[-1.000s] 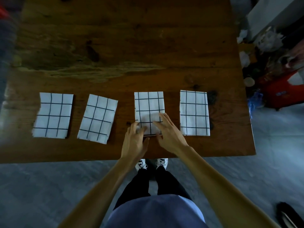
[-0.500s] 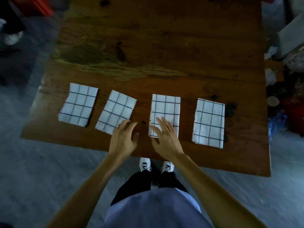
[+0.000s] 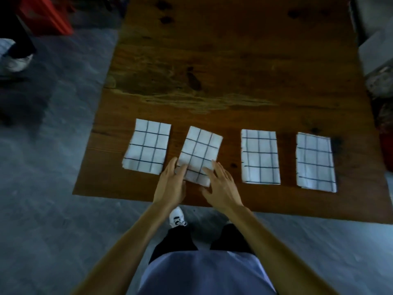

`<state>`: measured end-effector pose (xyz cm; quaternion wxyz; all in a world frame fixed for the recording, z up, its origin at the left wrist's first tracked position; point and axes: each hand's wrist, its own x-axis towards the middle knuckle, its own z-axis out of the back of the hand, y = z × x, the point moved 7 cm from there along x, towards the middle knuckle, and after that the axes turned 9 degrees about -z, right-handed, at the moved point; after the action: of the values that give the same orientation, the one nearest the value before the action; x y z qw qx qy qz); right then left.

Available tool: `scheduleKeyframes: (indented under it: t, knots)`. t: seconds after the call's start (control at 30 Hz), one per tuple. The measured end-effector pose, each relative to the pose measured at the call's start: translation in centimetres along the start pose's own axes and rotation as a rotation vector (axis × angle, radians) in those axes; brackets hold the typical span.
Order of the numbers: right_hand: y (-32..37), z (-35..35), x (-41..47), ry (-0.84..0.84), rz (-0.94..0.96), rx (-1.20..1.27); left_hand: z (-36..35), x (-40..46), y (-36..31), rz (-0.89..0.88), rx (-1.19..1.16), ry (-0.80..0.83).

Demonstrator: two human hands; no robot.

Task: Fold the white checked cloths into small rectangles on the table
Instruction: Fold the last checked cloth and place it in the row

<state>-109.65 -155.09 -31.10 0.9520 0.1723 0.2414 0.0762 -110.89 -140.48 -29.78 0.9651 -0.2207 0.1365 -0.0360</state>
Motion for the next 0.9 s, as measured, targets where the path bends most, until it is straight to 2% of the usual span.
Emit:
scheduleKeyframes:
  t: [0.13, 0.37, 0.7, 0.8, 0.9]
  knots:
    - [0.8, -0.7, -0.6, -0.029, -0.069, -0.006, -0.3, 0.4, 0.2, -0.096, -0.021, 0.01]
    - [0.5, -0.1, 0.1, -0.09, -0.114, 0.051, -0.4, 0.8, -1.0, -0.147, -0.067, 0.023]
    - [-1.1, 0.8, 1.2, -0.114, -0.134, 0.08, -0.7, 2.2, -2.5, -0.153, -0.013, 0.006]
    - [-0.9, 0.9, 0.9, -0.101, -0.128, 0.05, -0.4, 1.8, -2.1, -0.147, 0.035, 0.018]
    - [0.2, 1.6, 0.3, -0.158, -0.087, 0.0, 0.6, 1.1, -0.5, -0.128, 0.038, -0.018]
